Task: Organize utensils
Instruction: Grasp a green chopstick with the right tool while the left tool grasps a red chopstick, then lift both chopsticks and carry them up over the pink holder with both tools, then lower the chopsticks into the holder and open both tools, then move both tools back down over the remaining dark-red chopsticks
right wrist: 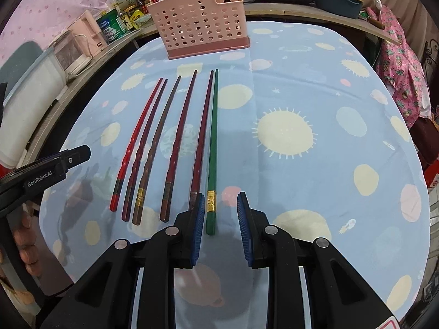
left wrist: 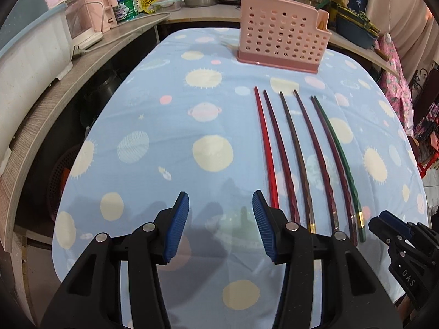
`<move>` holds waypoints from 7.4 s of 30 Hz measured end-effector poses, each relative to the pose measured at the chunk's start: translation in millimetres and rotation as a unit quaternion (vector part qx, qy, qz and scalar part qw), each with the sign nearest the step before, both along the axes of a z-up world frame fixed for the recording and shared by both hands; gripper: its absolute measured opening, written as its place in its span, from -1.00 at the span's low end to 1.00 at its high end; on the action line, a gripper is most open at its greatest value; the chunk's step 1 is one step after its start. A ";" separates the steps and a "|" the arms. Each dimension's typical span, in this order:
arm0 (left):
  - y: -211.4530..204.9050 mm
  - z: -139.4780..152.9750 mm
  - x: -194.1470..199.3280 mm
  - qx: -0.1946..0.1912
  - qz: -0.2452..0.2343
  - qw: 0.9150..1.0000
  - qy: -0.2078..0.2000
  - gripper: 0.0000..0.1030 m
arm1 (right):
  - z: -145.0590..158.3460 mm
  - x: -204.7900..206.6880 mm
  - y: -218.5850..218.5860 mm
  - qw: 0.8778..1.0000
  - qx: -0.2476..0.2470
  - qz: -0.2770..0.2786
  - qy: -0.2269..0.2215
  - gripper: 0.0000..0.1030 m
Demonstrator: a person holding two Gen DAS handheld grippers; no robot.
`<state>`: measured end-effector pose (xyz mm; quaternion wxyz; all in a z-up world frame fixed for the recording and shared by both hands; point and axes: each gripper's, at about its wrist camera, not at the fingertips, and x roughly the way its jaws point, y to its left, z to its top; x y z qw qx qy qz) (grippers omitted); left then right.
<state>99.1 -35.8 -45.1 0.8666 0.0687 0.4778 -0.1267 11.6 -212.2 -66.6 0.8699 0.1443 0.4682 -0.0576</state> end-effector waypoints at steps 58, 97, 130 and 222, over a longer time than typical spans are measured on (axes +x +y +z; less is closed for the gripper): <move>-17.8 -29.6 -18.1 -0.015 -0.051 0.997 0.049 -0.86 | -14.3 0.4 1.1 1.000 -0.005 -0.004 0.019 -0.85; -18.5 206.9 88.5 -0.135 -0.024 0.978 -0.156 -0.86 | 205.7 71.2 -75.9 0.972 -0.022 -0.054 -0.228 -0.85; -90.0 257.9 224.2 -0.147 -0.002 0.965 -0.215 -0.86 | 248.2 243.2 -115.0 0.964 -0.010 -0.058 -0.260 -0.85; -13.3 16.8 -2.5 -0.018 -0.037 0.999 -0.004 -0.29 | 21.2 2.9 9.2 0.999 0.000 0.010 -0.040 -0.47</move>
